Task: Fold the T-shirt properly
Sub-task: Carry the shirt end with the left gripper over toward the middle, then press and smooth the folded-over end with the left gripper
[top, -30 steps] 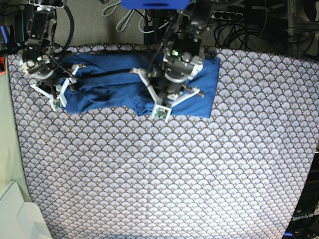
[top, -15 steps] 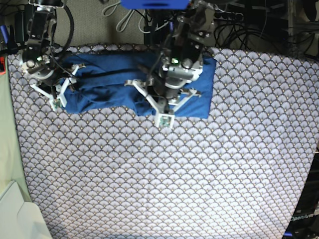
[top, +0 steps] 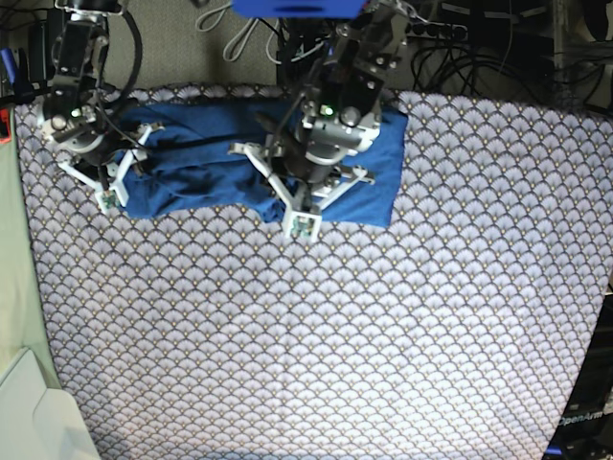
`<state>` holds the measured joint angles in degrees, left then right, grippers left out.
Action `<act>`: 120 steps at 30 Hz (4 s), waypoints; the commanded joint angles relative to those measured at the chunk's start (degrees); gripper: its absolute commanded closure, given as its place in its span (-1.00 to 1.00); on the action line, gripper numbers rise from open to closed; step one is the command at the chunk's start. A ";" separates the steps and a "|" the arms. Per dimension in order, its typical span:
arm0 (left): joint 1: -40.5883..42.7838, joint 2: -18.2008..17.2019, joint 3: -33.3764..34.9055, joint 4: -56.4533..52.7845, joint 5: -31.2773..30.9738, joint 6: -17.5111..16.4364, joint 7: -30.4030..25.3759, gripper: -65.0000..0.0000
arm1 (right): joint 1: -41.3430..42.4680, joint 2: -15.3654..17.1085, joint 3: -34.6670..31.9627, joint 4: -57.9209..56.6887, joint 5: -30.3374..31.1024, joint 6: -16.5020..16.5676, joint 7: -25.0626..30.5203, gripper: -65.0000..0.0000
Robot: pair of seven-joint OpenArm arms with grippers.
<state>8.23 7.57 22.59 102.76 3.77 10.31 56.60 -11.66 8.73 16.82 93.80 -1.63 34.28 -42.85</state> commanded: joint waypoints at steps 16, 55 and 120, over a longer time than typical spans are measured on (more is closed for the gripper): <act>-0.19 -3.22 -4.17 7.53 0.05 0.11 7.53 1.00 | -0.16 0.54 0.28 0.31 -0.70 0.05 -1.06 0.11; -1.06 -7.62 -1.36 2.51 -0.03 -0.24 8.59 1.00 | -1.13 0.37 0.37 0.31 -0.70 0.05 -1.06 0.11; -9.24 -1.99 2.07 -4.34 0.32 0.11 0.85 1.00 | -0.69 0.63 0.37 0.31 -0.70 0.05 -0.97 0.11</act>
<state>-0.25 5.17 24.71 97.49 3.88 10.33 58.26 -12.27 8.73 17.02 93.84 -1.21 34.26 -42.37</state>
